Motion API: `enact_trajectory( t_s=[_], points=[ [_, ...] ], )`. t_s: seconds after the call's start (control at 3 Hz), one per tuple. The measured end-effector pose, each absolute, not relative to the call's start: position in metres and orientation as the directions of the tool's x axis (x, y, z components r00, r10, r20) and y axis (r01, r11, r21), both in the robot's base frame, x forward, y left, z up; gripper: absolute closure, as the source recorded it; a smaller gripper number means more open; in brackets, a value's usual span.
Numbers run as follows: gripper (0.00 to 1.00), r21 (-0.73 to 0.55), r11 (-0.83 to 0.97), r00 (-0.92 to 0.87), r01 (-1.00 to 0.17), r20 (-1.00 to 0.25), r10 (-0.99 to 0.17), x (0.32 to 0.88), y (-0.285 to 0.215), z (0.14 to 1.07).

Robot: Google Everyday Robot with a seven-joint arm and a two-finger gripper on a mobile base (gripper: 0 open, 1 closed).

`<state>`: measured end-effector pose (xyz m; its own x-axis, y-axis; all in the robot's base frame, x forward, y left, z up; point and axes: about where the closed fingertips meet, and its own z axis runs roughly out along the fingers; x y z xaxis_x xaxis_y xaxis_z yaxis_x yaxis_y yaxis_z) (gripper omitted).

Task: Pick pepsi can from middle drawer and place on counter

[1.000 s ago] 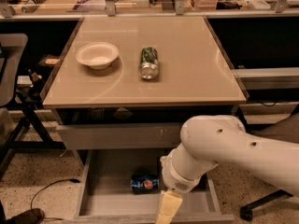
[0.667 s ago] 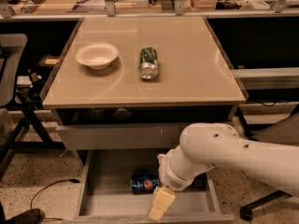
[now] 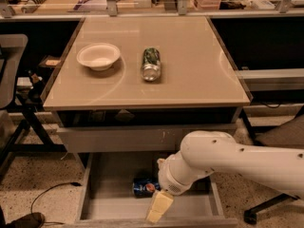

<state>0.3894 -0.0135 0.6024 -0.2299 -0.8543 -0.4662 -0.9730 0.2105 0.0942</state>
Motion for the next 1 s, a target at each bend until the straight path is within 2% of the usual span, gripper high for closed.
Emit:
enact_trajectory(
  t_s=[0.33, 1.0],
  points=[
    [0.00, 0.057, 0.272, -0.262, -0.961, -0.515, -0.816, 0.428, -0.012, 0.552],
    [0.00, 0.058, 0.287, -0.276, -0.956, -0.508, -0.816, 0.429, -0.002, 0.525]
  ],
)
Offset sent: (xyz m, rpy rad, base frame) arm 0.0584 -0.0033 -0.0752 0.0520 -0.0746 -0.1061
